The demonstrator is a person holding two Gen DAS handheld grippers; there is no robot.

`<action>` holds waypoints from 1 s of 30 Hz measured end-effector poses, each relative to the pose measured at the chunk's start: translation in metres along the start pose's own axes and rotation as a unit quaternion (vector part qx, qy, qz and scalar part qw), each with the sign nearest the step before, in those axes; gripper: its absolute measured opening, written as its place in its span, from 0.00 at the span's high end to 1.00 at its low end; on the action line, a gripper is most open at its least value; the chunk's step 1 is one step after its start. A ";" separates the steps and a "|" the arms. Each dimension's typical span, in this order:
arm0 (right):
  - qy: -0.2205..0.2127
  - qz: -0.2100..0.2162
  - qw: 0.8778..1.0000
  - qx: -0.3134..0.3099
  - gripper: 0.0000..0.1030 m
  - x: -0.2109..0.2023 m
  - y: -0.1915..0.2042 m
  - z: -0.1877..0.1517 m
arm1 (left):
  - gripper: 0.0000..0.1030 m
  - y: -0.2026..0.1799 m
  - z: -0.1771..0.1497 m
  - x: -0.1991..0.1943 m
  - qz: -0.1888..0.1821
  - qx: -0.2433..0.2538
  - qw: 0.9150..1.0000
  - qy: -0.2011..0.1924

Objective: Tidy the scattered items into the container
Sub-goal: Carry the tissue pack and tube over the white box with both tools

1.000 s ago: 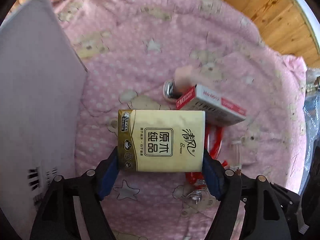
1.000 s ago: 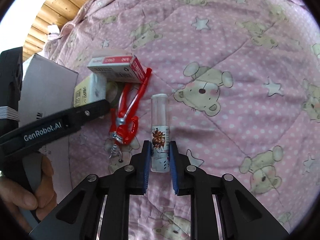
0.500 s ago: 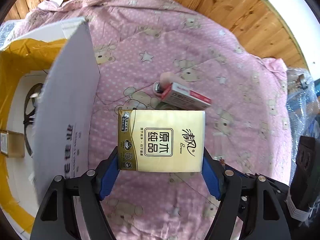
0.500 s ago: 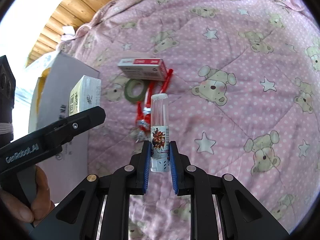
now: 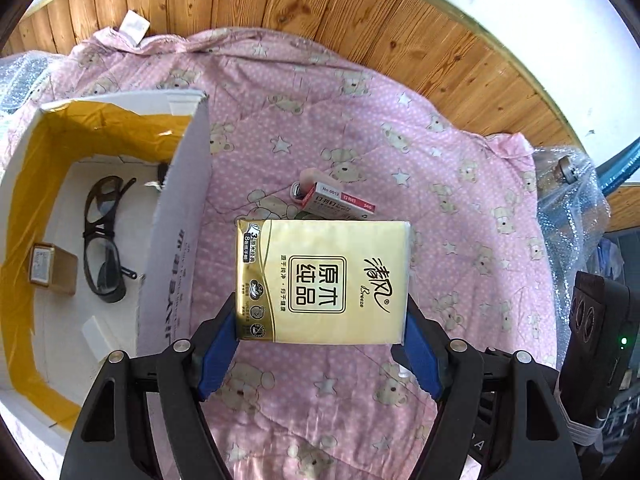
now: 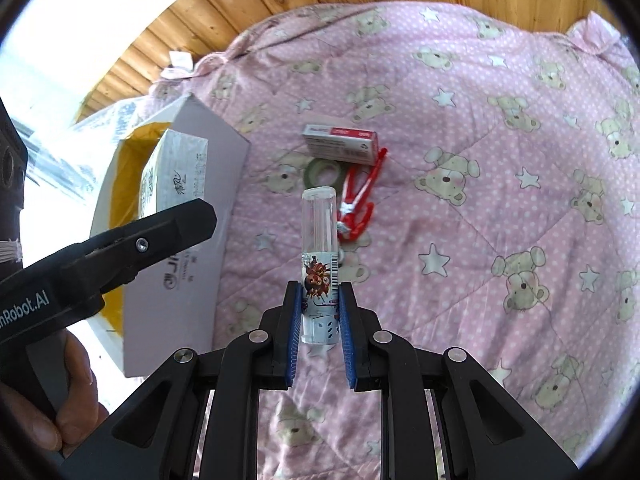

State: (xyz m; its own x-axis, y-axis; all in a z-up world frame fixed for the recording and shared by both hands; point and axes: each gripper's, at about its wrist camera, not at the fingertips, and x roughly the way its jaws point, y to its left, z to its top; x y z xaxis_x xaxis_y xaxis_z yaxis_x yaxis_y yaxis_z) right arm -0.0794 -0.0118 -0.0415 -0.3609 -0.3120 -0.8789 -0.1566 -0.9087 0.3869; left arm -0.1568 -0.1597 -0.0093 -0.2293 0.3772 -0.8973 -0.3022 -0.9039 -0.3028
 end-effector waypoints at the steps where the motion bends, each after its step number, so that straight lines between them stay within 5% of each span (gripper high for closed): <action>1: -0.002 0.001 1.000 -0.003 0.81 -0.003 0.003 -0.001 | 0.27 0.000 -0.002 -0.006 -0.001 0.000 1.000 -0.005; 30: -0.028 0.011 0.994 -0.101 0.81 -0.049 0.101 -0.028 | 0.27 0.055 -0.053 -0.114 -0.016 -0.063 0.993 -0.095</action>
State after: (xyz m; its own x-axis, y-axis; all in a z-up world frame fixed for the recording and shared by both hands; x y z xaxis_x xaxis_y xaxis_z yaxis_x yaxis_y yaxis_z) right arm -0.0512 -0.0957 0.0329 -0.4138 -0.3218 -0.8516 0.0385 -0.9408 0.3368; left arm -0.0981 -0.2631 0.0590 -0.3950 0.4259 -0.8140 -0.1964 -0.9047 -0.3781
